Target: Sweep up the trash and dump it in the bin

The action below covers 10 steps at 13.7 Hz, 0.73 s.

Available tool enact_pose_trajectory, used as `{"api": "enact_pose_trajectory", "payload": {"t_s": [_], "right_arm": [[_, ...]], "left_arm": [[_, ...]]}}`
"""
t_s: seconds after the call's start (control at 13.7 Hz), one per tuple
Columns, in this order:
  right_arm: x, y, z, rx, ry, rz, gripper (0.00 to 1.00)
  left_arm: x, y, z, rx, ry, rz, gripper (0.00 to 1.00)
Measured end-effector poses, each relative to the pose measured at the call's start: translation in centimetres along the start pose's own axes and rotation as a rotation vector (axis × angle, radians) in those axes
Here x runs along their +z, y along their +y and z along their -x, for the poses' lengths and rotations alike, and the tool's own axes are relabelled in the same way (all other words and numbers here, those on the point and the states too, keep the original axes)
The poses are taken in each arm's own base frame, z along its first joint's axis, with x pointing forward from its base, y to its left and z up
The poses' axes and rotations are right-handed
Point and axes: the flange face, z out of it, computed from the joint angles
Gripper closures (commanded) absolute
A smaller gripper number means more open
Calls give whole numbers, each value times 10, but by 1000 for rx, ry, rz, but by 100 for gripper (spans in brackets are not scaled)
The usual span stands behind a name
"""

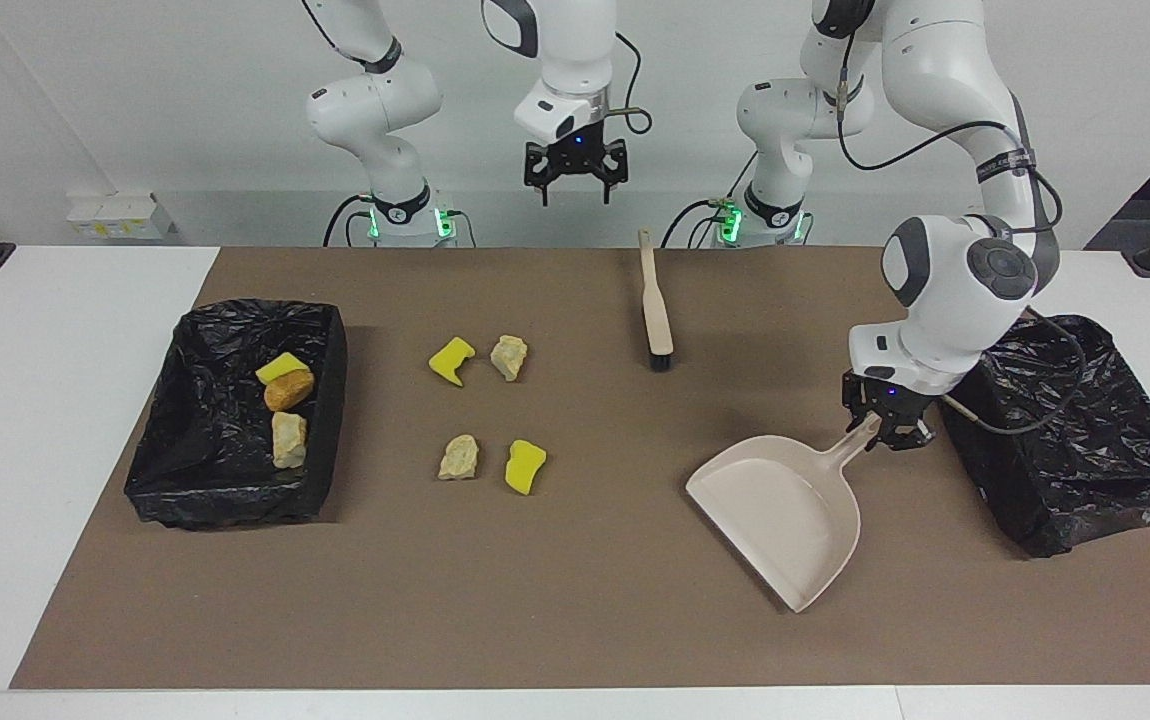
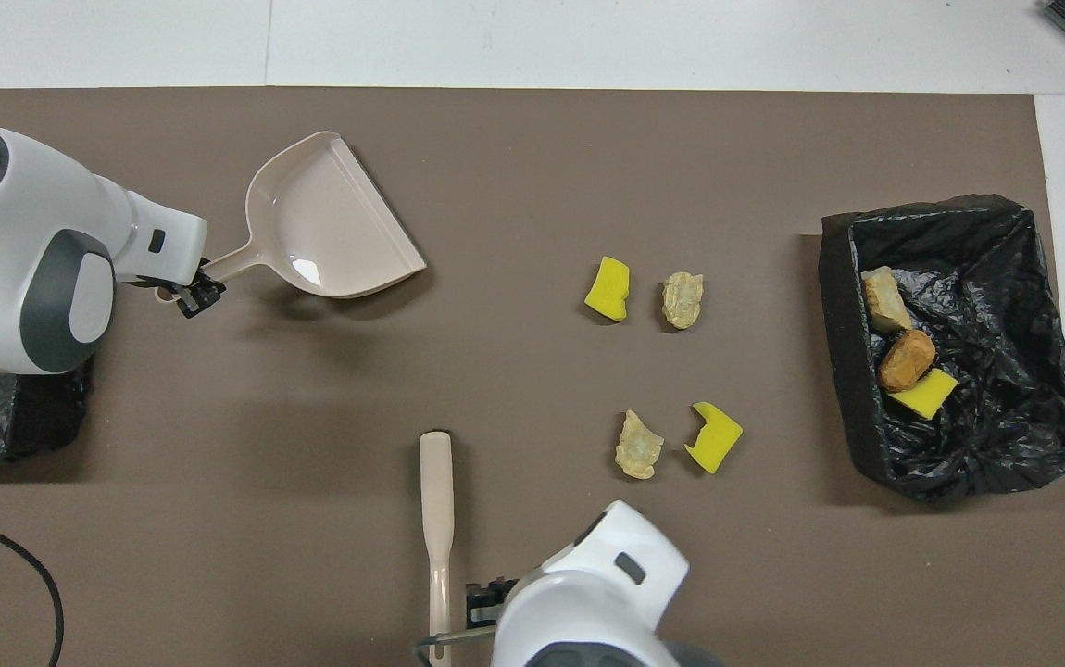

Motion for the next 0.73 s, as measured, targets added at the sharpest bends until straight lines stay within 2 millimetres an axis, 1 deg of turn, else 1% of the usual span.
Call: {"api": "enact_pose_trajectory", "payload": {"t_s": [0.07, 0.15, 0.29, 0.44, 0.51, 0.58, 0.66, 0.73], "right_arm": [[20, -20, 4, 23, -2, -12, 0], [38, -35, 5, 38, -8, -19, 0], [75, -58, 2, 52, -15, -36, 1], [112, -77, 0, 58, -12, -39, 5], [129, -85, 2, 60, -10, -31, 9], [145, -91, 6, 54, -19, -20, 9], [155, -95, 12, 41, -29, -8, 10], [161, -97, 18, 31, -35, 1, 12]], "left_arm": [[1, -6, 10, 74, -4, -1, 100], [1, -10, 19, 137, -8, -2, 100], [2, -15, 28, 272, -14, 1, 100], [3, -17, 34, 392, -19, 7, 100], [4, -17, 36, 445, -21, 13, 100], [6, -17, 37, 491, -23, 20, 100], [8, -16, 38, 519, -24, 27, 100], [11, -14, 39, 536, -25, 34, 100]]}}
